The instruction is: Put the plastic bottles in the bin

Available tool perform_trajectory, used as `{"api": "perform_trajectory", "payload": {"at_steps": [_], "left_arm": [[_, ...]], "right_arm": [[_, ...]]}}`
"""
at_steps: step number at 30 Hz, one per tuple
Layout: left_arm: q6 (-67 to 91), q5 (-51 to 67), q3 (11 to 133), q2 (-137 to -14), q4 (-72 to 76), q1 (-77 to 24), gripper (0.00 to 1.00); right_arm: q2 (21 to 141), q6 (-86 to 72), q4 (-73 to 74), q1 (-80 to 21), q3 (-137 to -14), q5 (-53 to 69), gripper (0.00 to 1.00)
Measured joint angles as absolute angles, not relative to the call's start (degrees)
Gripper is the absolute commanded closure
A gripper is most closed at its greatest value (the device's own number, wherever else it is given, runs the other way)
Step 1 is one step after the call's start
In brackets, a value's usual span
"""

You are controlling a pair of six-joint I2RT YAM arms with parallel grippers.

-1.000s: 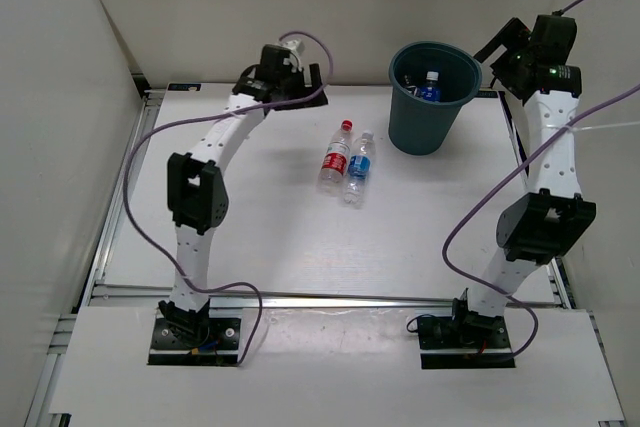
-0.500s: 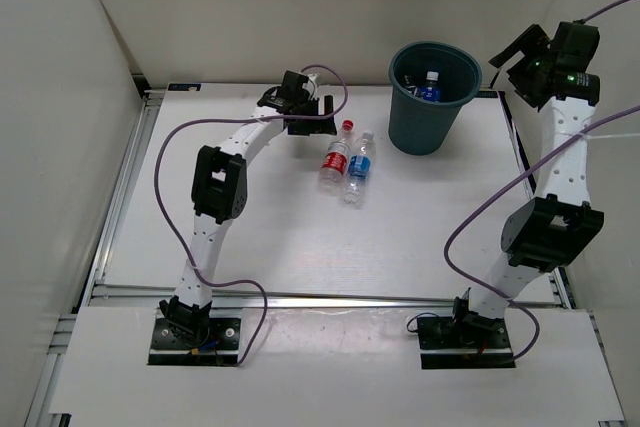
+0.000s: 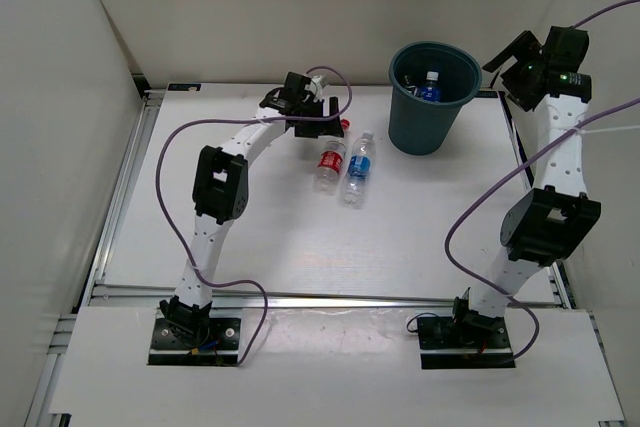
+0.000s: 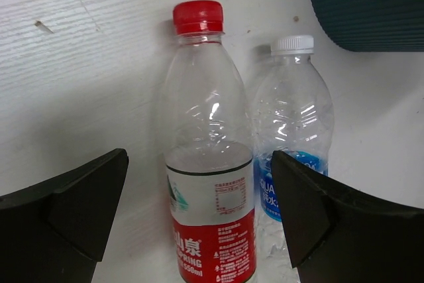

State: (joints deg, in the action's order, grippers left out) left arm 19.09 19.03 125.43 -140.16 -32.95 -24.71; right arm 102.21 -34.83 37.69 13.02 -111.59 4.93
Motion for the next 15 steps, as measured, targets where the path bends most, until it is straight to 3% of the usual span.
{"api": "perform_trajectory", "payload": {"at_steps": [8,11,12,15], "left_arm": [[19.2,19.8,121.4,-140.2,-32.3,-26.9,0.0],[19.6,19.2,119.5,-140.2,-32.4,-27.8,0.05],[19.6,18.8,118.8,-140.2,-32.3,-28.1,0.09],[20.6,18.2,118.5,-139.9,-32.1,-28.3,0.48]], "right_arm": [[102.5,-35.9,37.6,13.5,-111.2,5.4,0.0],[102.5,-35.9,37.8,13.8,-110.5,5.7,0.0],[102.5,-35.9,37.8,13.9,-110.2,5.8,0.0],[102.5,-36.0,37.8,13.9,-109.6,5.8,0.0]]}}
